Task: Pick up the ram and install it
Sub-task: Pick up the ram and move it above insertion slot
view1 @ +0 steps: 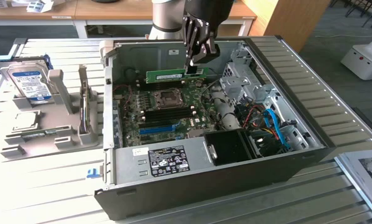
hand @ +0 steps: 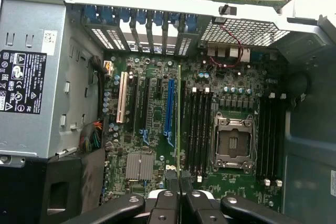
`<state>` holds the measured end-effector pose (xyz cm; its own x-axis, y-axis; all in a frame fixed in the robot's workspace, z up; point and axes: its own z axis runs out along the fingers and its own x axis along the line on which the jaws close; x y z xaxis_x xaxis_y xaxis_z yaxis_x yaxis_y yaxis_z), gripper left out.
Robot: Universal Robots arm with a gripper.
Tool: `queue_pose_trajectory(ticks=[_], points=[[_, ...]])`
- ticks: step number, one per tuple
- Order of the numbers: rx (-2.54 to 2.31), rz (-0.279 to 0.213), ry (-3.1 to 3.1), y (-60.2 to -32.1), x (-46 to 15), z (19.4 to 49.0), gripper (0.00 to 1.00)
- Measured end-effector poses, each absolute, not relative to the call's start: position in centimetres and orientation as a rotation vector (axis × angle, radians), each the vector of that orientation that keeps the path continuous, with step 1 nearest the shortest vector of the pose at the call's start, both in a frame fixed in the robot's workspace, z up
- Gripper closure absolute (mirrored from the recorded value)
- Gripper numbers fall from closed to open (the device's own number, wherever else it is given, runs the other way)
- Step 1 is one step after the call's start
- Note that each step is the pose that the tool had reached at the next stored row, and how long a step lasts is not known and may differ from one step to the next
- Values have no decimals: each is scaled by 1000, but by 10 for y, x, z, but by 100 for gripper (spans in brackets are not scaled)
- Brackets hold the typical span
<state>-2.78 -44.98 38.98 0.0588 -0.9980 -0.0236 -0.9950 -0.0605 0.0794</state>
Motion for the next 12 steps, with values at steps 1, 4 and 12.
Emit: queue_pose_trajectory(ticks=[1,4,12], points=[[2256,-109,-2125,-450,-28,390,88],[2260,-101,-2129,-450,-28,390,88],[2261,-99,-2129,-450,-28,390,88]])
